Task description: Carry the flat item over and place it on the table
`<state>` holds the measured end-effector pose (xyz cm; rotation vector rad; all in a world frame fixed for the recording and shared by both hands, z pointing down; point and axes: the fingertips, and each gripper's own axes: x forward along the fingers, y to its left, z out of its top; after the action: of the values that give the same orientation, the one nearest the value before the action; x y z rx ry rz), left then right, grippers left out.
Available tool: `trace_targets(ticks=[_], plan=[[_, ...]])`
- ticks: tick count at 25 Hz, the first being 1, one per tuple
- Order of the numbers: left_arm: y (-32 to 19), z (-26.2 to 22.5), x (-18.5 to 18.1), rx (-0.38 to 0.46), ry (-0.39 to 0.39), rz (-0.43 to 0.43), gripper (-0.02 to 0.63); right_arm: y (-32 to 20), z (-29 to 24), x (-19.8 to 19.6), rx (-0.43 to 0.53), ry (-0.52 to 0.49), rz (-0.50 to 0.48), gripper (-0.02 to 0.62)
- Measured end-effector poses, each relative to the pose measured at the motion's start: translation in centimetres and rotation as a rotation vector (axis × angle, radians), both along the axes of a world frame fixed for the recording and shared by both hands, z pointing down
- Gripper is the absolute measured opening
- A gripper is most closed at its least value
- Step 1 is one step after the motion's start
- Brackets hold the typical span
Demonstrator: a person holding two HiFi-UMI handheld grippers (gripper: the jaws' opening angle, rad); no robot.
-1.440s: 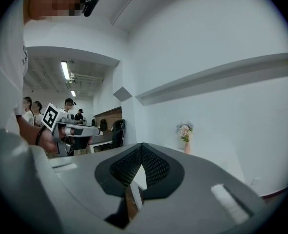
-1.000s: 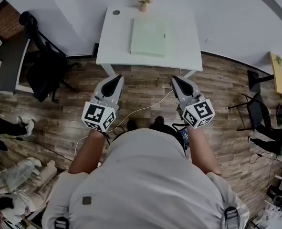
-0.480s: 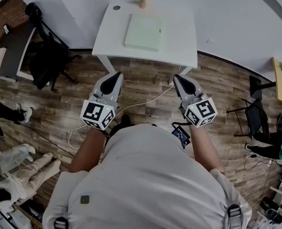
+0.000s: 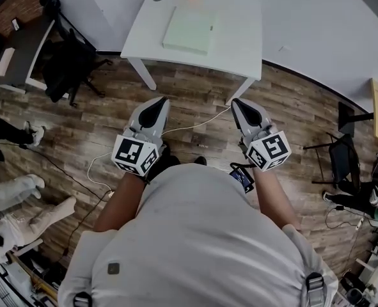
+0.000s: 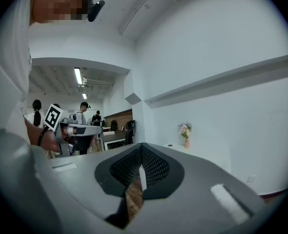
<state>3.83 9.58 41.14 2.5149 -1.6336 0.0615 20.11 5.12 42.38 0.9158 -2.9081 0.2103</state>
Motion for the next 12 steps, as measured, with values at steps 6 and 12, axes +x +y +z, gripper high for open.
trace_targets(ticks=[6, 12], plan=[[0.7, 0.0, 1.6, 0.003, -0.003, -0.014, 0.000, 0.8, 0.4, 1.8, -0.002, -0.007, -0.006, 0.009], [1.2, -0.1, 2.5, 0.000, -0.003, -0.013, 0.000, 1.6, 0.1, 2.6, -0.004, -0.012, -0.002, 0.009]])
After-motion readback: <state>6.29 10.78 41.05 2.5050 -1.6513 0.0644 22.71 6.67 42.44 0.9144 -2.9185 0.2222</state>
